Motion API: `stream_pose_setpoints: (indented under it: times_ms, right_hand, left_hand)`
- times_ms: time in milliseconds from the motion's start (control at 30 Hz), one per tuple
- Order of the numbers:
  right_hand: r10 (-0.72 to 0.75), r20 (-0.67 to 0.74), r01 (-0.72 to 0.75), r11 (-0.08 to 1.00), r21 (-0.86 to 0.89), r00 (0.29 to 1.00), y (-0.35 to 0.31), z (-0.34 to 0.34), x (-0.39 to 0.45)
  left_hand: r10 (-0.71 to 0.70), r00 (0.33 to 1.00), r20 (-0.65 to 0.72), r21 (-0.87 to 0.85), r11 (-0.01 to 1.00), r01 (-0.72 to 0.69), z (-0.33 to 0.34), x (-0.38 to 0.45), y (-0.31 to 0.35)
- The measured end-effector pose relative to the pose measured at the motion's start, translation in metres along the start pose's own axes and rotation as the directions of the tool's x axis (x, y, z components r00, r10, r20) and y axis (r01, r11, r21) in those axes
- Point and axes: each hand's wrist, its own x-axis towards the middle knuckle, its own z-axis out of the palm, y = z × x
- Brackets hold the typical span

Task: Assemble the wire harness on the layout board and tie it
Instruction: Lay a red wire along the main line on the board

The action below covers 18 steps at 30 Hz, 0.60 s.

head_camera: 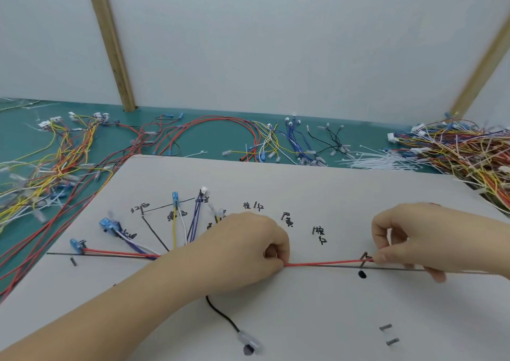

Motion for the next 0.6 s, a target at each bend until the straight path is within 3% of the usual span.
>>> stream_pose_setpoints:
  times_ms: [167,333,600]
  right_hand:
    - [0.092,-0.072,-0.104,0.977,-0.184,0.993,0.001,-0.006,0.0]
    - [0.078,-0.108,-0.104,0.959,-0.262,0.991,0.011,0.002,0.007]
    - [0.056,0.027,-0.054,0.996,-0.065,0.998,0.028,0.002,0.013]
  left_hand:
    - [-0.005,1.0,-0.023,0.0,1.0,0.005,0.001,-0.001,0.0]
    - [-0.015,1.0,-0.027,0.005,1.0,0.015,0.003,0.0,0.0]
    - [-0.049,0.999,-0.022,-0.076,0.996,0.047,0.005,0.004,0.008]
